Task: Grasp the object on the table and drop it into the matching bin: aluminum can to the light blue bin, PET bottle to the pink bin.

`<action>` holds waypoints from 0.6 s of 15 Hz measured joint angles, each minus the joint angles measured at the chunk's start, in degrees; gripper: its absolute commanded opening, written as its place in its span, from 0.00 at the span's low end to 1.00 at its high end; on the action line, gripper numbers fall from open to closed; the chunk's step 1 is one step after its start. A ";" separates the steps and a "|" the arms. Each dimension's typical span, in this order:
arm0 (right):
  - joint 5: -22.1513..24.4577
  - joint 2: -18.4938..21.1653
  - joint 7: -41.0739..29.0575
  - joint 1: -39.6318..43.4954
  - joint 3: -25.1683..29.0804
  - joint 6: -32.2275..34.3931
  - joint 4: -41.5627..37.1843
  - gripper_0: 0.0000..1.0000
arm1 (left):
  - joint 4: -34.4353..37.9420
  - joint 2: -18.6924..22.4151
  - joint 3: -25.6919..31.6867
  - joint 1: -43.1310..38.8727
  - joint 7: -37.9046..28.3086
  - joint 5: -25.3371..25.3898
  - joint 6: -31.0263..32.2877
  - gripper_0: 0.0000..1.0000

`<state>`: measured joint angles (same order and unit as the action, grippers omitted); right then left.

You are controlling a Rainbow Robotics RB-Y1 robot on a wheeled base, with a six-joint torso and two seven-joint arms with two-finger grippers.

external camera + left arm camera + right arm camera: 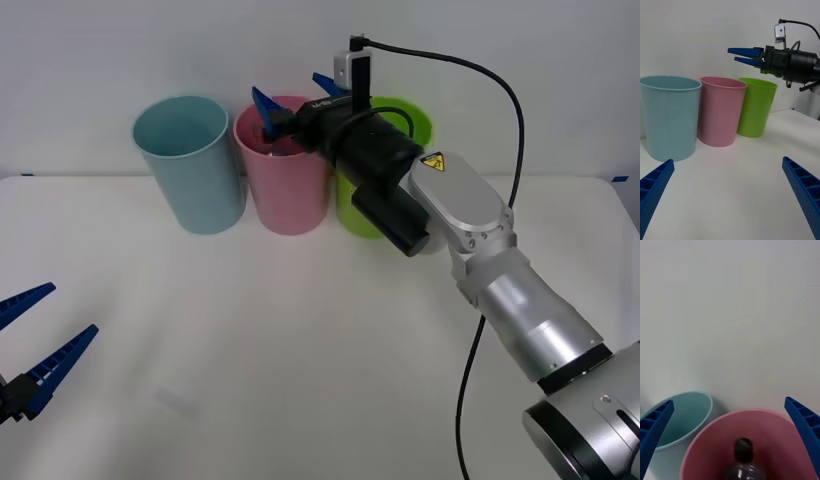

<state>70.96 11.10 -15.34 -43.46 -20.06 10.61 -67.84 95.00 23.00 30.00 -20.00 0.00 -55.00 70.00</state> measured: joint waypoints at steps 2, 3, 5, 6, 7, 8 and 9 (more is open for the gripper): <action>-0.07 2.13 -0.11 3.36 -0.62 0.21 -4.54 1.00 | 0.00 0.00 0.00 0.00 0.00 0.00 0.00 1.00; -0.06 3.42 -0.12 5.17 -0.84 0.54 -6.65 1.00 | 0.00 0.00 0.00 0.00 0.00 0.00 0.00 1.00; -0.06 5.85 -0.10 8.89 -1.10 1.18 -10.59 1.00 | 0.00 0.00 0.00 0.00 0.00 0.00 0.00 1.00; -0.09 7.27 -0.03 11.00 -1.12 1.38 -12.77 1.00 | 0.00 0.00 0.00 0.00 0.00 0.00 0.00 1.00; -0.10 8.82 0.03 13.30 -1.10 1.52 -15.17 1.00 | 0.00 0.00 0.00 0.00 0.00 0.00 0.00 1.00; -0.27 10.31 0.07 15.45 -1.08 1.59 -17.57 1.00 | 0.00 0.00 0.00 0.00 0.00 0.00 0.00 1.00; -0.75 11.73 0.18 17.38 -1.11 1.60 -19.61 1.00 | 0.00 0.00 0.00 0.00 0.00 0.00 0.00 1.00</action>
<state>70.21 22.82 -15.16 -26.07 -21.17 12.21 -87.45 95.00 23.00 30.00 -20.00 0.00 -55.00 70.00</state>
